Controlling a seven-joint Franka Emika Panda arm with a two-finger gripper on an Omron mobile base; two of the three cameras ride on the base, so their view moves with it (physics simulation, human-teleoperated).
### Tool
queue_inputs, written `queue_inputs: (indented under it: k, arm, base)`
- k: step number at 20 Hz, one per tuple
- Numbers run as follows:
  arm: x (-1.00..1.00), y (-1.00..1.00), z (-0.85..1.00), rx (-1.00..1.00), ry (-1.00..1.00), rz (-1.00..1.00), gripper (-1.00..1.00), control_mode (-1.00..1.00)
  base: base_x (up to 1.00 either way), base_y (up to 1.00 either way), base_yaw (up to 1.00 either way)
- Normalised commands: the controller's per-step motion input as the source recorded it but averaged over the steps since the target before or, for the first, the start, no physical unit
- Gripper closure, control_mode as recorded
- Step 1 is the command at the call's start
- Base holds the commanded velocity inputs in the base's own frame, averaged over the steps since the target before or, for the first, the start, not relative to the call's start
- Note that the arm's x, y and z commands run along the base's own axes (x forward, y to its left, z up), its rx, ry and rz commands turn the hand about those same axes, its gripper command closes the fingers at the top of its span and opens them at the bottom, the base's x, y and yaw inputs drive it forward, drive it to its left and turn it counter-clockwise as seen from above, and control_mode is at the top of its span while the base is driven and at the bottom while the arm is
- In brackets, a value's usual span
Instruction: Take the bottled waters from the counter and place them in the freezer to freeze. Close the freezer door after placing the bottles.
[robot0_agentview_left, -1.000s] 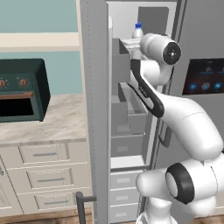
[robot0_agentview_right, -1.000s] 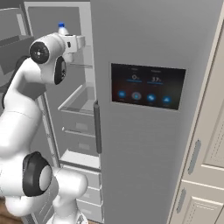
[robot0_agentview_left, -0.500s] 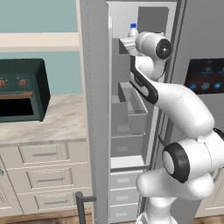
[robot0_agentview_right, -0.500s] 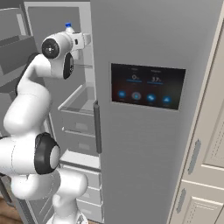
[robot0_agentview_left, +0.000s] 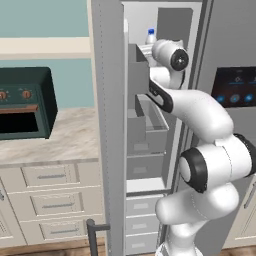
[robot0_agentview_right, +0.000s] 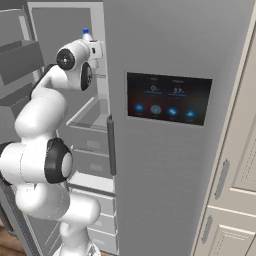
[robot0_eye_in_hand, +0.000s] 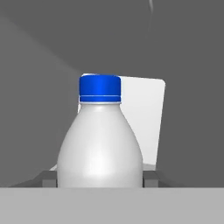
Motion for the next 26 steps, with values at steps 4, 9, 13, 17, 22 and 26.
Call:
queue_inputs:
  k: [4, 9, 13, 17, 22, 26]
  arm:
    - [0.37, 0.07, 0.0, 0.03, -0.01, -0.04, 1.0, -1.0]
    - [0.54, 0.09, -0.11, 0.04, 0.0, -0.04, 1.0, -1.0]
    - [0.55, 0.0, -0.2, 0.05, 0.0, -0.04, 1.0, -1.0]
    - [0.45, 0.0, -0.22, 0.08, 0.0, -0.04, 1.0, -1.0]
    - [0.39, 0.0, -0.27, 0.05, 0.0, -0.04, 1.0, -1.0]
    - [0.12, 0.05, -0.13, 0.0, 0.0, 0.0, -1.0, -1.0]
  base:
    - [0.0, 0.0, 0.0]
    - [0.0, 0.0, 0.0]
    - [0.0, 0.0, 0.0]
    - [0.0, 0.0, 0.0]
    - [0.0, 0.0, 0.0]
    - [0.0, 0.0, 0.0]
